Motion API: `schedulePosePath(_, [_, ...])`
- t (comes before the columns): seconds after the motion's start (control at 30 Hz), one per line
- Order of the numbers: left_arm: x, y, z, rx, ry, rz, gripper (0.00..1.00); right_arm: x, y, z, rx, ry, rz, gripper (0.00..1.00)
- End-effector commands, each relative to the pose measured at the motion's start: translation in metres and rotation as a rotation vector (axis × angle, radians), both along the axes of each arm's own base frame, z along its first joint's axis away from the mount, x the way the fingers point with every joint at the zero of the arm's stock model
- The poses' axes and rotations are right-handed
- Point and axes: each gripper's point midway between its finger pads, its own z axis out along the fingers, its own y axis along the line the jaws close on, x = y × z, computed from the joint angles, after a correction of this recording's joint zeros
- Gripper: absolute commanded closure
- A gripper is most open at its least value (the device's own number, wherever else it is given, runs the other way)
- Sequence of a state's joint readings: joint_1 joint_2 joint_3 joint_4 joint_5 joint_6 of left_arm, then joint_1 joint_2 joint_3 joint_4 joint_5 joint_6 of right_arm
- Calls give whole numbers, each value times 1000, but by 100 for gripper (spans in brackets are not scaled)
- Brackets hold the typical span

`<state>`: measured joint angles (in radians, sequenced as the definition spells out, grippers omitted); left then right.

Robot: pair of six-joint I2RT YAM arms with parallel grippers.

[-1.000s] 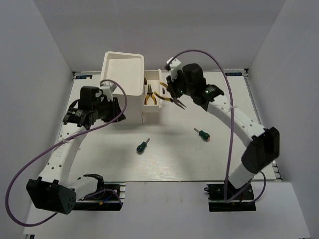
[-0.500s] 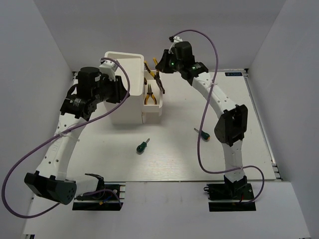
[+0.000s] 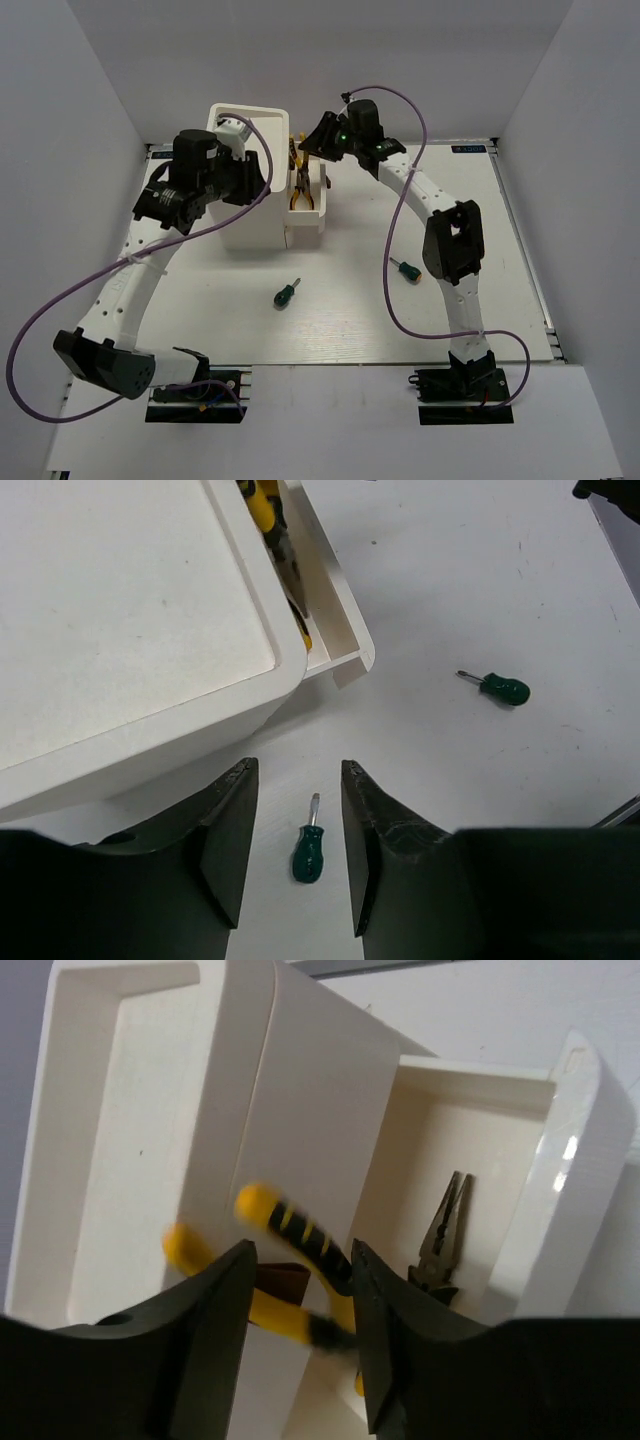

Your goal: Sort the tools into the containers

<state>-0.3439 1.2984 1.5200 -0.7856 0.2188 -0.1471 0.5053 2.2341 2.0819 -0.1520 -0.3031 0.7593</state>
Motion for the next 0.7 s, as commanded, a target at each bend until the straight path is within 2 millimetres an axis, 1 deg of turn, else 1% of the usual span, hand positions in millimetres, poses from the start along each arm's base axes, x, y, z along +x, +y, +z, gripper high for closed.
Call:
schedulePosePath(0.0, [0, -4, 10, -3, -27, 0, 51, -10, 19, 30, 99, -65, 90, 50])
schedulePosePath(0.03, [3, -5, 6, 1, -16, 0, 51, -10, 18, 30, 98, -70, 96, 45])
schedulePosePath(0.07, [3, -7, 7, 2, -26, -2, 51, -11, 19, 28, 99, -66, 108, 45])
schedulePosePath(0.13, [7, -12, 3, 11, -16, -4, 51, -11, 18, 27, 97, -76, 117, 44])
schedulePosePath(0.17, [9, -12, 0, 15, -8, -4, 51, -11, 17, 31, 104, -89, 127, 44])
schedulePosePath(0.2, [9, -17, 2, 14, -11, -16, 52, -10, 15, 34, 107, -102, 136, 44])
schedulePosePath(0.23, [13, -17, 5, 16, -18, -7, 55, -13, 13, 42, 108, -119, 143, 44])
schedulePosePath(0.27, [13, -19, -2, 30, 2, -8, 57, -7, 6, 53, 123, -164, 146, 50])
schedulePosePath(0.3, [13, -20, 1, 33, -9, -4, 60, -8, 4, 60, 102, -218, 164, 57])
schedulePosePath(0.33, [14, -19, 1, 38, -11, 5, 68, -9, -4, 78, 95, -262, 158, 66])
schedulePosePath(0.37, [13, -19, 3, 45, -12, 7, 71, -3, -19, 73, 49, -249, 120, 92])
schedulePosePath(0.4, [14, -13, 4, 58, -11, 45, 73, 1, -35, 72, -58, -324, 102, 100])
schedulePosePath(0.43, [14, -11, 2, 75, -8, 60, 77, 6, -49, 76, -113, -353, 65, 100])
schedulePosePath(0.47, [15, -7, 11, 70, -30, 91, 78, 4, -61, 66, -179, -334, 54, 100])
schedulePosePath(0.5, [17, 10, 13, 93, -40, 187, 81, 6, -74, 53, -302, -376, 62, 100])
schedulePosePath(0.53, [12, 21, 27, 86, -69, 246, 82, 7, -81, 40, -351, -365, 63, 100])
schedulePosePath(0.57, [12, 36, 32, 85, -79, 313, 82, 8, -97, 24, -426, -327, 41, 100])
schedulePosePath(0.6, [11, 66, 36, 94, -87, 490, 81, 10, -110, 13, -522, -346, 47, 100])
schedulePosePath(0.63, [7, 82, 40, 105, -101, 575, 78, 11, -121, -5, -583, -324, 34, 100])
schedulePosePath(0.67, [4, 108, 51, 129, -139, 706, 64, 11, -127, -11, -632, -335, 47, 100])
